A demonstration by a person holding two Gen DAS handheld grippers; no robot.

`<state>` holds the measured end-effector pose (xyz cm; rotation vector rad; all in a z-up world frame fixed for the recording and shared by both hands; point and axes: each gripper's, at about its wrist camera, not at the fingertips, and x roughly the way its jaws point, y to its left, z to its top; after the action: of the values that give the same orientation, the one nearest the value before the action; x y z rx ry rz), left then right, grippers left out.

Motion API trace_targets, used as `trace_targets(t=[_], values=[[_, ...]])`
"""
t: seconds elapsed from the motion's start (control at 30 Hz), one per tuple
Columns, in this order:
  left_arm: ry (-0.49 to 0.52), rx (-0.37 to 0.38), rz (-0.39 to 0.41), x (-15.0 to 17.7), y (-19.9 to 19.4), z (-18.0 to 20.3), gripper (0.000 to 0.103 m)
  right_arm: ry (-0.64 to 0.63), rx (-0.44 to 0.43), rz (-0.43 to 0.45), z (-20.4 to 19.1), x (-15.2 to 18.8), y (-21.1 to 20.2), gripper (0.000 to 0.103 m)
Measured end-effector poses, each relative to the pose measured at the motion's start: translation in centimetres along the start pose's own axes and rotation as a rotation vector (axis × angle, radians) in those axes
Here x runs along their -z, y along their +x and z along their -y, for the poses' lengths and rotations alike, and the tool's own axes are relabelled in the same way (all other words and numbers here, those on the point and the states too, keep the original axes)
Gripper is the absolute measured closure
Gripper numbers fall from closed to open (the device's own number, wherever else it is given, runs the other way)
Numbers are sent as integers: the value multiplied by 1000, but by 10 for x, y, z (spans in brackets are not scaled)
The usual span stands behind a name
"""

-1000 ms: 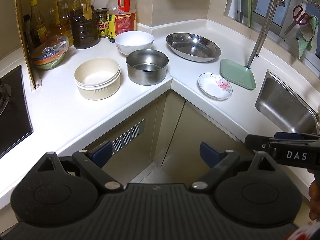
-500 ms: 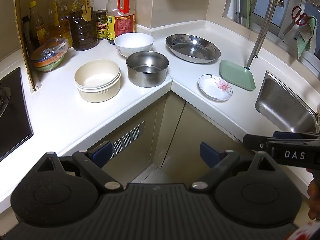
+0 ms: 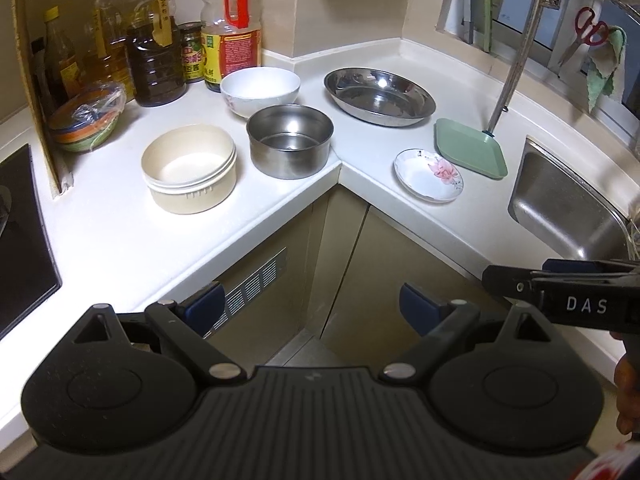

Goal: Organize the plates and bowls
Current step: 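Move the left gripper to the green square plate and grasp its rim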

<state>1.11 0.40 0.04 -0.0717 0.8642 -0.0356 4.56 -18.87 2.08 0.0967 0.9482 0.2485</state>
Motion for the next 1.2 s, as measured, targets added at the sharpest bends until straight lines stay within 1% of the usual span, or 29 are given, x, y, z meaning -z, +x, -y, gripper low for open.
trace_targets(t=[0.17, 0.33, 0.4, 0.5, 0.73, 0.87, 1.0, 1.1, 1.2], values=[[49, 25, 12, -5, 5, -2, 10, 5, 44, 45, 0, 0, -1, 23], [92, 74, 18, -9, 15, -3, 10, 67, 114, 120, 11, 1, -7, 23], [110, 95, 9, -11, 22, -2, 10, 90, 144, 131, 17, 1, -9, 23], [139, 117, -1, -15, 33, 3, 10, 123, 184, 140, 29, 2, -11, 24], [198, 168, 10, -41, 58, 31, 10, 204, 228, 158, 72, -11, -13, 24], [207, 179, 17, -62, 79, 49, 10, 226, 226, 159, 101, -29, 0, 24], [191, 178, -1, -86, 107, 68, 11, 246, 193, 158, 130, -55, 20, 24], [193, 184, -7, -104, 129, 84, 12, 238, 162, 172, 149, -73, 32, 24], [192, 183, -10, -118, 149, 101, 15, 240, 79, 203, 168, -85, 44, 24]])
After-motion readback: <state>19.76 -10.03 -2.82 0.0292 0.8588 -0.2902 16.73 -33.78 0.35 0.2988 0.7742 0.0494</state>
